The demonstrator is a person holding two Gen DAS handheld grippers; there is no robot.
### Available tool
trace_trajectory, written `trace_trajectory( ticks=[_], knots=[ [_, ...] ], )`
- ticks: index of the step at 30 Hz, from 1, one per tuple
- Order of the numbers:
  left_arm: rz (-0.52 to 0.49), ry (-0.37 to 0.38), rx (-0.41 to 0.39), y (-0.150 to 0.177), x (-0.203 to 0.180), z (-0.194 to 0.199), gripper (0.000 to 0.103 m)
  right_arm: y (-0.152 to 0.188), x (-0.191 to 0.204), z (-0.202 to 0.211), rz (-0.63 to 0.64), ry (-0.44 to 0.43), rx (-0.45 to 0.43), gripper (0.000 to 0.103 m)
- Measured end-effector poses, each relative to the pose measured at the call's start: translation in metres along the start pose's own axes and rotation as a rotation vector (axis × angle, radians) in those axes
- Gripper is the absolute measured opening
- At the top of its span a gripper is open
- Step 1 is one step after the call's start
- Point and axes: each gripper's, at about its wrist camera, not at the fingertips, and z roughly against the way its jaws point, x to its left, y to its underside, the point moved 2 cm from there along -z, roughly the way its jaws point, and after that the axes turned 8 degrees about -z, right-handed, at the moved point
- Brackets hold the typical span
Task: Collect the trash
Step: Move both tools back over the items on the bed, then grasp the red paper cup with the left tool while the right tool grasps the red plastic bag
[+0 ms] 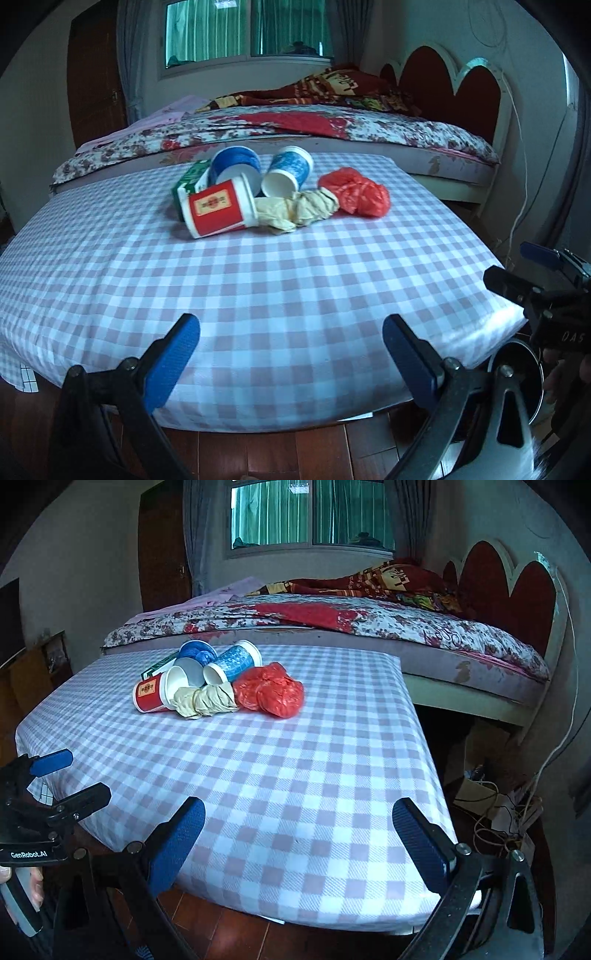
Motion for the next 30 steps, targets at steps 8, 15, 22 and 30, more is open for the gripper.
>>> trace_trajectory(
  ticks=[8,15,22,30],
  knots=[
    [0.086,-0.072,0.009,-0.019,0.055,-0.032,0.100,-0.029,0.016,-0.043,0.020,0.027,0.004,0.102],
    [0.102,-0.072,0.013,-0.040,0.071,-0.067,0.100,-0.047,0.017,-0.085,0.022,0.041,0.078,0.102],
    [0.124,-0.050,0.026,-0.055,0.077,-0.095,0.099,-0.066,0.008,-0.118,-0.020,0.032,0.124,0.102],
    [0.146,-0.039,0.045,-0.064,0.087,-0.118,0.099,-0.074,0.008,-0.148,0.029,0.050,0.169,0.102]
  ],
)
